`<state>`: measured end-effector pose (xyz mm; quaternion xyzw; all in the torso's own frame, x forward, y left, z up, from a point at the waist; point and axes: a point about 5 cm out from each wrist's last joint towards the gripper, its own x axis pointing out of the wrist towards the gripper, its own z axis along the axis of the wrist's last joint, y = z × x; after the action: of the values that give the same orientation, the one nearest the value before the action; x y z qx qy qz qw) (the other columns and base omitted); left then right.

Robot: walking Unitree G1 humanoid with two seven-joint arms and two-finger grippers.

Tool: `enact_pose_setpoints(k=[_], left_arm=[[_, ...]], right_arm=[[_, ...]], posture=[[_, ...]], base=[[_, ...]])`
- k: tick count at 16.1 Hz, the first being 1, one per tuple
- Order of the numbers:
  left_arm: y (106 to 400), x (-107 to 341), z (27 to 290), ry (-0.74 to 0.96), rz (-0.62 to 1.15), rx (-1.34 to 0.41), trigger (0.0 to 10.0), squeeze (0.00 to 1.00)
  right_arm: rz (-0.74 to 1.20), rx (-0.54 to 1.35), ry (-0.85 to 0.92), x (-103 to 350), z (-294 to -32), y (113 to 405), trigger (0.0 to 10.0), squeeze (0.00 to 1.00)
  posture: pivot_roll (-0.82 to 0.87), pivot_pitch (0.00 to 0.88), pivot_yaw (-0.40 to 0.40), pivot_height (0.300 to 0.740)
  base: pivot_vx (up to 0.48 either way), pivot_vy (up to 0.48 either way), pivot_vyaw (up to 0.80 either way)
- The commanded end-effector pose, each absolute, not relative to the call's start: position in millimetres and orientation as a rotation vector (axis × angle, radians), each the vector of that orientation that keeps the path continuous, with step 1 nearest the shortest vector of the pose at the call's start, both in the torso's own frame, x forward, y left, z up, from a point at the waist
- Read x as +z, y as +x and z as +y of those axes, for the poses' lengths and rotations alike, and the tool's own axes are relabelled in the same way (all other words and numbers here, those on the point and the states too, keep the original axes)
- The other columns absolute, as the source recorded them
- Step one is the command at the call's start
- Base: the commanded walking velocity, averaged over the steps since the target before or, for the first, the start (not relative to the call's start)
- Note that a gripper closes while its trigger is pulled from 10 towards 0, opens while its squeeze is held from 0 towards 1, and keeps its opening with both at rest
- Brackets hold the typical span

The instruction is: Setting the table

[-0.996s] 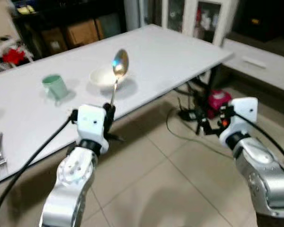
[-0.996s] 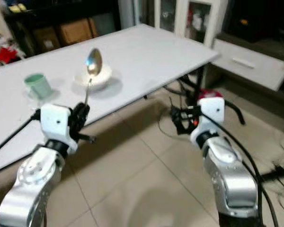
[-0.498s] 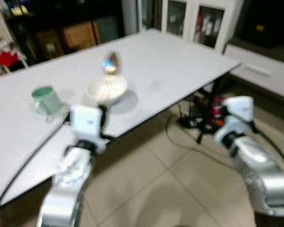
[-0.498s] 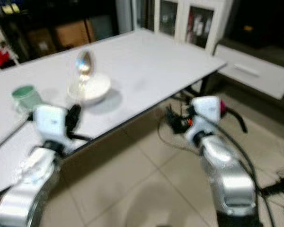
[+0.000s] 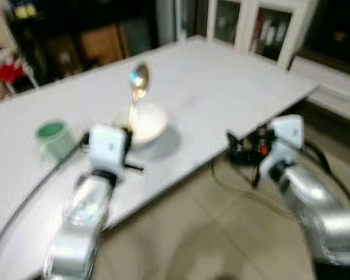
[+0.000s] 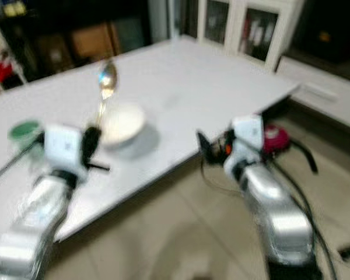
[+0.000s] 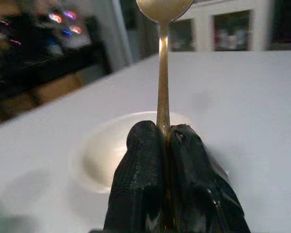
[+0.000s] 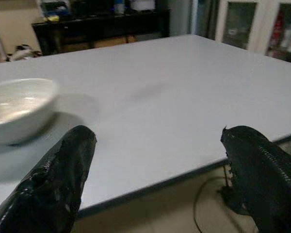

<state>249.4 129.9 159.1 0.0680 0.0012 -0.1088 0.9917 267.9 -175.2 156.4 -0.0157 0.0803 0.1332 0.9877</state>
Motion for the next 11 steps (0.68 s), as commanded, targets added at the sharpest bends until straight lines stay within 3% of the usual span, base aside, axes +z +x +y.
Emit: enact_pose_setpoints(k=[1, 5, 11], left_arm=[[250, 162, 138, 0.159, 0.000, -0.197, 10.0, 0.00], [255, 164, 137, 0.149, 0.017, -0.225, 10.0, 0.00], [268, 181, 137, 0.203, 0.137, -0.349, 10.0, 0.00]], right_arm=[[0.126, 0.326, -0.012, 165, -167, 268, 10.0, 0.00], [0.121, 0.456, -0.016, 172, -166, 264, 10.0, 0.00], [0.166, 0.700, -0.144, 188, -167, 253, 10.0, 0.00]], posture=[[-0.10, 0.006, 0.074, 0.740], [-0.09, 0.008, 0.074, 0.740], [-0.09, 0.008, 0.084, 0.740]], base=[[0.409, 0.000, 0.00], [0.410, 0.000, 0.00], [0.000, 0.000, 0.00]])
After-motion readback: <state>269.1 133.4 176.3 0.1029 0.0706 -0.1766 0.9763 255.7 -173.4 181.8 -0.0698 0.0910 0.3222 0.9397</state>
